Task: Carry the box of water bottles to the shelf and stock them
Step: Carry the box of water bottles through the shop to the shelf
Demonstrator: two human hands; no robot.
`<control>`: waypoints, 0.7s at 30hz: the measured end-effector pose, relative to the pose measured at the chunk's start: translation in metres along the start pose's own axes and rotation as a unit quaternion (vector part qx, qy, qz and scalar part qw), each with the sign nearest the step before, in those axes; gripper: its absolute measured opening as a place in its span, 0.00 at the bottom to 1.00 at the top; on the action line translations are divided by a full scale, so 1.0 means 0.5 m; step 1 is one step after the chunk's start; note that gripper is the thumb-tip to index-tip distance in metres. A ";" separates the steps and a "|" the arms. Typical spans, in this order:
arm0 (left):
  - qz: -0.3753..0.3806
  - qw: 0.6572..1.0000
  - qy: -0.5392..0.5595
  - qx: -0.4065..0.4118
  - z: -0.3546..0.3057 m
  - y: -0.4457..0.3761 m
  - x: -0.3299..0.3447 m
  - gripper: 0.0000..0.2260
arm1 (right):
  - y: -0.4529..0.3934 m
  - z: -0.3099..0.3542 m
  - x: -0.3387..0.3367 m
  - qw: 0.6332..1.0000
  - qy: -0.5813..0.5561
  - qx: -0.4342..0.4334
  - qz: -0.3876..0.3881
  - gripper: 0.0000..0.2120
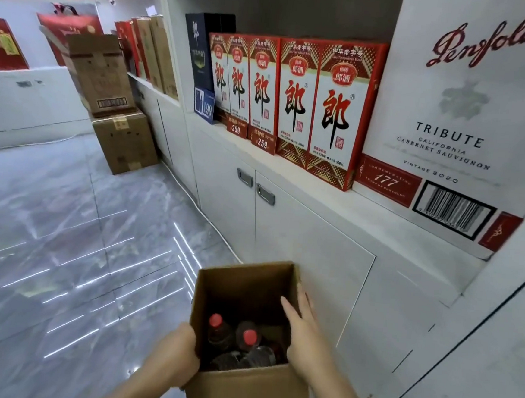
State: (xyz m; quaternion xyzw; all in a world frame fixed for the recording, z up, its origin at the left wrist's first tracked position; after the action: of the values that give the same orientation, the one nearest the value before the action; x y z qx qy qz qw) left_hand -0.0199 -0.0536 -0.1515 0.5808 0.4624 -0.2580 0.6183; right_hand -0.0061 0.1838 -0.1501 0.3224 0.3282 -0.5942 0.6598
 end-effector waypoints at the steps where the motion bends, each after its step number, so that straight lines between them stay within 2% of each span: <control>1: 0.011 1.000 0.011 -0.014 0.007 -0.002 0.004 0.11 | -0.001 -0.003 0.002 1.000 0.004 0.011 0.003 0.47; 3: 0.022 0.999 0.031 -0.017 0.011 -0.016 0.002 0.13 | -0.007 -0.011 0.004 0.999 0.010 0.034 0.008 0.50; 6: 0.032 0.998 0.049 -0.007 -0.001 -0.034 0.004 0.10 | -0.019 -0.030 -0.002 0.996 0.013 0.089 0.009 0.51; 8: 0.036 0.993 0.114 -0.017 -0.006 -0.048 0.009 0.07 | -0.030 -0.044 -0.011 0.993 0.016 0.119 -0.007 0.46; 10: 0.047 0.973 0.222 -0.041 -0.005 -0.061 0.015 0.08 | -0.038 -0.063 -0.011 0.989 -0.012 0.148 -0.018 0.39; 13: 0.085 0.929 0.348 -0.087 0.001 -0.071 0.030 0.09 | -0.034 -0.092 0.005 0.965 -0.154 0.210 -0.025 0.25; 17: 0.091 0.930 0.341 -0.102 0.010 -0.079 0.037 0.04 | -0.025 -0.100 0.011 0.956 -0.178 0.234 -0.003 0.18; 21: 0.097 0.925 0.354 -0.103 0.024 -0.061 0.040 0.08 | -0.003 -0.072 0.007 0.963 -0.157 0.221 -0.005 0.16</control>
State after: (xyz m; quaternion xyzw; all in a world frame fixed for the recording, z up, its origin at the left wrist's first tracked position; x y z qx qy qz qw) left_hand -0.0337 -0.0668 -0.1849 0.6096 0.6163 0.0748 0.4929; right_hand -0.0090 0.2110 -0.1739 0.3615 0.0827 -0.6980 0.6126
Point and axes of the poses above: each hand's wrist, its own y-axis away from the middle knuckle, its own x-axis out of the palm, z = x × y, the point moved 8 cm from there along -y, towards the middle knuckle, and after that the axes turned 11 degrees about -x, right-handed, at the moved point
